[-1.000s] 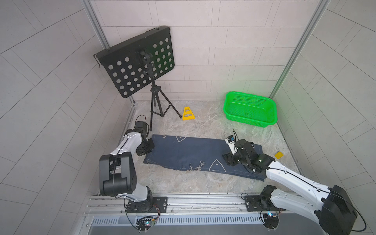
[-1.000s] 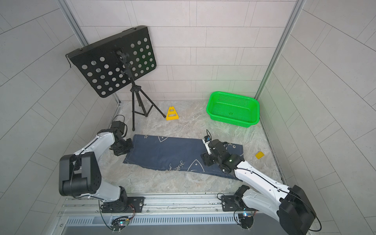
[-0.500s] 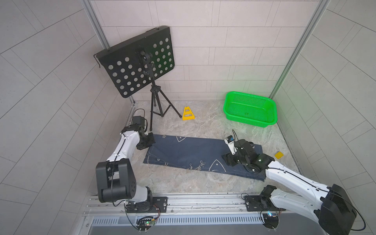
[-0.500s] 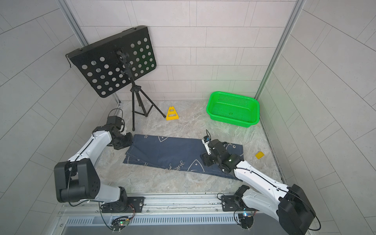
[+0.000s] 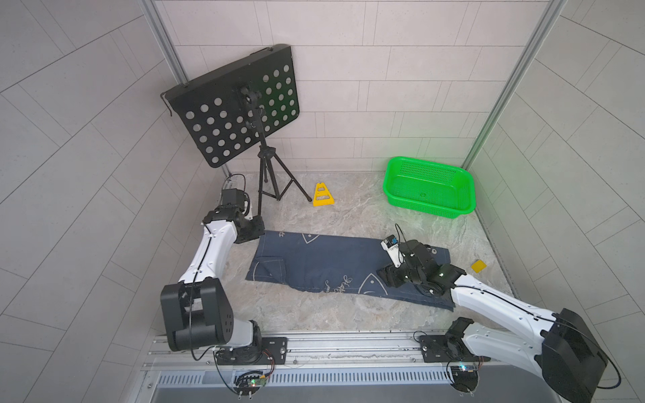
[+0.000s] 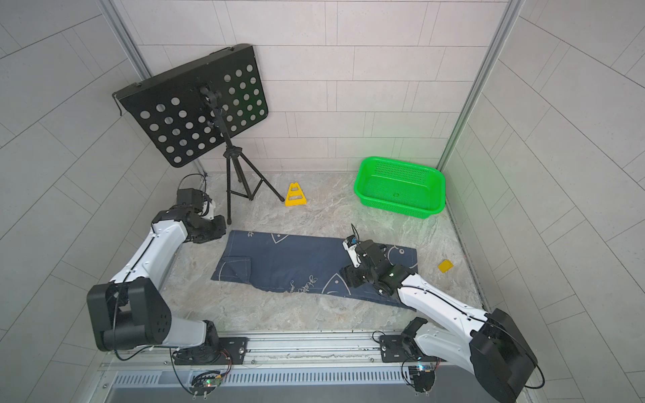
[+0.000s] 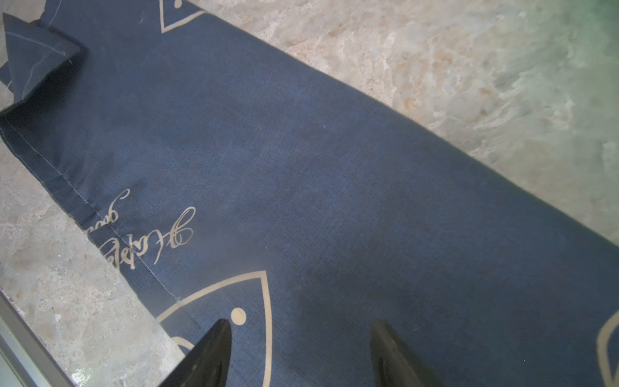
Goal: Roll up the pillowcase
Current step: Adjust the pillowcase at the center of the board.
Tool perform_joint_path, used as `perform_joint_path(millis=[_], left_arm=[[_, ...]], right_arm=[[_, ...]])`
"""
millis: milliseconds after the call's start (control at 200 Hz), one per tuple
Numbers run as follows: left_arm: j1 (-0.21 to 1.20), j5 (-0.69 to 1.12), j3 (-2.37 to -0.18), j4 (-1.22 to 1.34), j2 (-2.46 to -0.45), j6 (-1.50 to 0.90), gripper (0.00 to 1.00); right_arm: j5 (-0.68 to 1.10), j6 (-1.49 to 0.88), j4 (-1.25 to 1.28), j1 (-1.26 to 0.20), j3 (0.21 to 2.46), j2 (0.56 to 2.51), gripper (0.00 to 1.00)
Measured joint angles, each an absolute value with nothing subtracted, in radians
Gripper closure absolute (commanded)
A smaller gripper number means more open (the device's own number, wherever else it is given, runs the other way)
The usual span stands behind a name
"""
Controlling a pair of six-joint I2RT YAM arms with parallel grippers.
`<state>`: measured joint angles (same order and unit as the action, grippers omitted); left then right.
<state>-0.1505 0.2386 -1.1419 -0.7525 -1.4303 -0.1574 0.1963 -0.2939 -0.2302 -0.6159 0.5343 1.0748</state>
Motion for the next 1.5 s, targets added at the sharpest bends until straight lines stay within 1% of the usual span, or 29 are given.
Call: perform_joint_path(millis=[75, 110, 180, 270, 340, 470, 600, 790, 886, 966, 1031, 1131, 1191, 1221, 1296, 1321, 1376, 1496], left_arm=[[-0.150, 0.220, -1.168, -0.773, -1.455, -0.157, 0.99], [-0.150, 0.212, -1.169, -0.775, -1.463, -0.157, 0.95], [-0.150, 0.187, -1.155, -0.783, -1.468, -0.153, 0.79], [-0.156, 0.163, -1.113, -0.794, -1.468, -0.163, 0.70], [-0.168, 0.155, -1.073, -0.801, -1.468, -0.171, 0.58], [-0.184, 0.140, -1.036, -0.818, -1.478, -0.207, 0.48], [-0.205, 0.147, -0.998, -0.797, -1.483, -0.260, 0.46], [-0.216, 0.205, -0.965, -0.753, -1.521, -0.384, 0.43], [-0.216, 0.221, -0.943, -0.718, -1.527, -0.457, 0.42], [-0.216, 0.234, -0.930, -0.700, -1.528, -0.509, 0.42], [-0.216, 0.237, -0.919, -0.691, -1.534, -0.545, 0.44], [-0.216, 0.239, -0.894, -0.686, -1.544, -0.583, 0.54], [-0.216, 0.242, -0.882, -0.688, -1.551, -0.600, 0.66], [-0.216, 0.245, -0.880, -0.687, -1.553, -0.609, 0.75], [-0.216, 0.251, -0.881, -0.683, -1.557, -0.617, 0.93], [-0.216, 0.253, -0.881, -0.683, -1.557, -0.625, 0.97], [-0.216, 0.254, -0.883, -0.685, -1.557, -0.630, 1.00], [-0.216, 0.263, -0.903, -0.694, -1.556, -0.612, 1.00]], right_arm=[[0.211, -0.303, -0.224, -0.616, 0.532, 1.089, 0.31], [0.218, -0.307, -0.218, -0.616, 0.532, 1.095, 0.31], [0.228, -0.315, -0.202, -0.616, 0.532, 1.105, 0.31], [0.237, -0.320, -0.189, -0.617, 0.532, 1.112, 0.31], [0.242, -0.324, -0.181, -0.617, 0.530, 1.114, 0.31], [0.249, -0.330, -0.173, -0.617, 0.519, 1.116, 0.31], [0.254, -0.334, -0.168, -0.617, 0.514, 1.118, 0.31], [0.259, -0.338, -0.160, -0.617, 0.508, 1.118, 0.31], [0.260, -0.341, -0.160, -0.617, 0.508, 1.118, 0.31], [0.263, -0.342, -0.155, -0.617, 0.506, 1.119, 0.31], [0.265, -0.342, -0.149, -0.617, 0.505, 1.121, 0.31], [0.267, -0.342, -0.142, -0.617, 0.505, 1.122, 0.31], [0.267, -0.342, -0.138, -0.617, 0.504, 1.122, 0.31], [0.267, -0.342, -0.137, -0.617, 0.504, 1.122, 0.31], [0.268, -0.342, -0.135, -0.617, 0.503, 1.122, 0.31], [0.268, -0.342, -0.135, -0.617, 0.502, 1.122, 0.31], [0.270, -0.342, -0.134, -0.617, 0.501, 1.122, 0.31], [0.272, -0.342, -0.131, -0.617, 0.501, 1.122, 0.32]])
